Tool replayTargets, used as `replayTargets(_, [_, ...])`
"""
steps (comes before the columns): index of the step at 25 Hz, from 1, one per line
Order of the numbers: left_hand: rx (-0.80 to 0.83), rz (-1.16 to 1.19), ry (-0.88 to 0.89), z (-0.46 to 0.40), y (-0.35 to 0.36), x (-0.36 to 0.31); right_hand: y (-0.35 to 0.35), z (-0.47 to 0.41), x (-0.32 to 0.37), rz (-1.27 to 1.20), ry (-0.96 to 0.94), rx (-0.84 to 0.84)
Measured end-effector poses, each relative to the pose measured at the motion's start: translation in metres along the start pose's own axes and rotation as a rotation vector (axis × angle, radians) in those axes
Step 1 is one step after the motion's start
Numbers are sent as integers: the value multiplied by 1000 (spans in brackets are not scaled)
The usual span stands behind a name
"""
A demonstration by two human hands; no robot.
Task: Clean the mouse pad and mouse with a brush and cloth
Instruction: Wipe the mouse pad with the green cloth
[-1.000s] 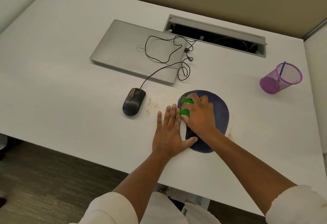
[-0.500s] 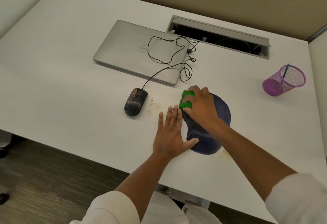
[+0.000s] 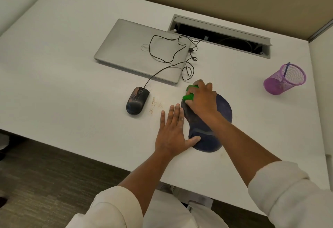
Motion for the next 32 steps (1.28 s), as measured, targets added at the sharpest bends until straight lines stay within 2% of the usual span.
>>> replayTargets(2, [-23, 6, 4, 0, 1, 1, 0, 27, -1, -41, -31, 8])
replayTargets(6, [-55, 5, 7, 0, 3, 1, 16, 79, -2, 26, -70, 84])
replayTargets(13, [-64, 18, 4, -1, 6, 2, 19, 52, 3, -7, -62, 75])
replayTargets(17, [-34, 17, -1, -1, 4, 2, 16, 22, 7, -108, 55, -56])
replayTargets(20, [-25, 9, -2, 1, 2, 1, 5, 1, 8, -203, 106, -32])
replayTargets(26, [-82, 6, 21, 0, 4, 0, 30, 52, 6, -343, 152, -9])
replayTargets(29, [-49, -6, 1, 0, 4, 2, 29, 32, -2, -408, 124, -42])
replayTargets(32, [4, -1, -16, -1, 1, 0, 17, -4, -18, -413, 177, -66])
Point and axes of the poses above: each hand's wrist, its own z-axis away from the middle knuckle, its own y-axis out of the palm, x = y × z, the point moved 2 cm from there along -z, towards the middle knuckle, and after that the axes turned 9 degrees about x, right-handed, at the moved point
